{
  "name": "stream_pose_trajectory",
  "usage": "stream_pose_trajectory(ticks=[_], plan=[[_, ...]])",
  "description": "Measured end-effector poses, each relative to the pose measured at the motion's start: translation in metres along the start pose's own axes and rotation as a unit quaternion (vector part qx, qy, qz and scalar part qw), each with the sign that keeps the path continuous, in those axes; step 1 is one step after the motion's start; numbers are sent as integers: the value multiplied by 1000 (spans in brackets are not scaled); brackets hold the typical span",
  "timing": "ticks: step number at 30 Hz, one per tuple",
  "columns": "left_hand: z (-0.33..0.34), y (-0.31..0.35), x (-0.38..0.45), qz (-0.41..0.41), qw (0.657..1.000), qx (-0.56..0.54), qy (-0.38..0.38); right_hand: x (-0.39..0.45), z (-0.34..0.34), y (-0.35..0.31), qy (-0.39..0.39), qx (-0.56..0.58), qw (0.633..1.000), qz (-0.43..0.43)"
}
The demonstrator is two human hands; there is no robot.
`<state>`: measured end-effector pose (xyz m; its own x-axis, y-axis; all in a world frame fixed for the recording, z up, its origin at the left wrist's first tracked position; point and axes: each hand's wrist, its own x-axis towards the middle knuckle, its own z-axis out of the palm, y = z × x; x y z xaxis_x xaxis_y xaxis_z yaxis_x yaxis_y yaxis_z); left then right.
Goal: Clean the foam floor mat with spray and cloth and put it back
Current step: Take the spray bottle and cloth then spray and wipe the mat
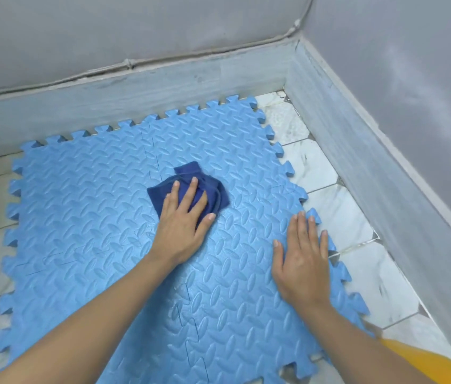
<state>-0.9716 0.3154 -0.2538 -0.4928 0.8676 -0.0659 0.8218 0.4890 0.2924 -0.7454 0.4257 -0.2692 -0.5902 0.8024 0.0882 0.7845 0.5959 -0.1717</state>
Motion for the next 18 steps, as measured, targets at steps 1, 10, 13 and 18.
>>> stream_pose_trajectory(ticks=[1, 10, 13, 18], plan=[[5, 14, 8, 29, 1000, 5, -9, -1, 1, 0, 4, 2, 1000, 9], [24, 93, 87, 28, 999, 38, -16, 2, -1, 0, 7, 11, 1000, -8], [18, 73, 84, -13, 1000, 12, 3, 2, -3, -1, 2, 3, 1000, -12], [5, 7, 79, -211, 974, -29, 75, 2, -2, -1, 0, 2, 1000, -16]])
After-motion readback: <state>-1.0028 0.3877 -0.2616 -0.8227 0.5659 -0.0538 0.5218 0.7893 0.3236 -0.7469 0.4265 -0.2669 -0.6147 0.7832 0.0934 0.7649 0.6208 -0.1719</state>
